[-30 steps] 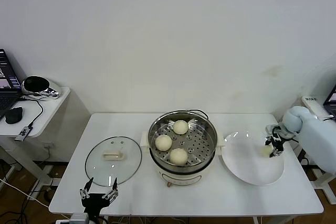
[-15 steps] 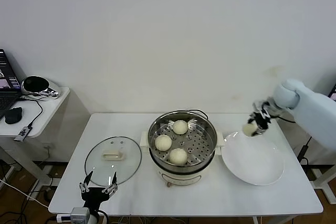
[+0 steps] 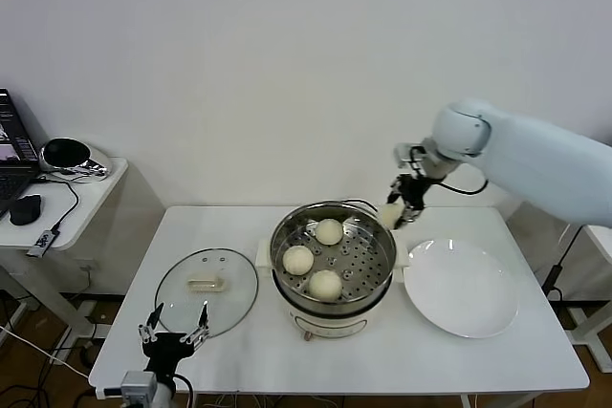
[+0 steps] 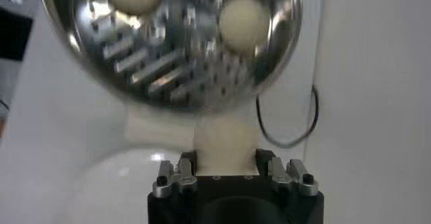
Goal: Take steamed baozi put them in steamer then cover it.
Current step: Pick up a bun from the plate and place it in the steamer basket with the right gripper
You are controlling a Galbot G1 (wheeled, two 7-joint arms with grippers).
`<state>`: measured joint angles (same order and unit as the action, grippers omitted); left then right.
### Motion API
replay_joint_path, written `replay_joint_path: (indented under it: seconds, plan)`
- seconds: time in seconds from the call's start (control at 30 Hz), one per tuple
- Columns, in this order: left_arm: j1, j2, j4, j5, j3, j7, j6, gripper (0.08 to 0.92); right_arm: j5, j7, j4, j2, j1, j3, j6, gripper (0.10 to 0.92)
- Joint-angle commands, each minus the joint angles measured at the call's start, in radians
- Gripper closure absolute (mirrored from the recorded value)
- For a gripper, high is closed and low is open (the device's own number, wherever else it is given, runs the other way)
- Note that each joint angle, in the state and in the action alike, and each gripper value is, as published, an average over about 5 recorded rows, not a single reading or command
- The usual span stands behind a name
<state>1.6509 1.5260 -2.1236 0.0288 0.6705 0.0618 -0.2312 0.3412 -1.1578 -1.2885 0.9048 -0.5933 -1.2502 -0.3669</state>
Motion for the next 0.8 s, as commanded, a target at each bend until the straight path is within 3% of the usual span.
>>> replay_joint_path:
  seconds: [0.03, 0.8]
  plan:
    - [-0.004, -0.002, -0.001, -0.015, 0.005, 0.001, 0.0, 0.177, 0.135, 0.022, 0.014, 0.17, -0.031, -0.128, -0.107, 0.482]
    - [-0.007, 0.006, 0.008, -0.016, -0.003, 0.001, -0.001, 0.177, 0.025, 0.055, 0.066, 0.197, 0.096, -0.103, -0.113, 0.461]
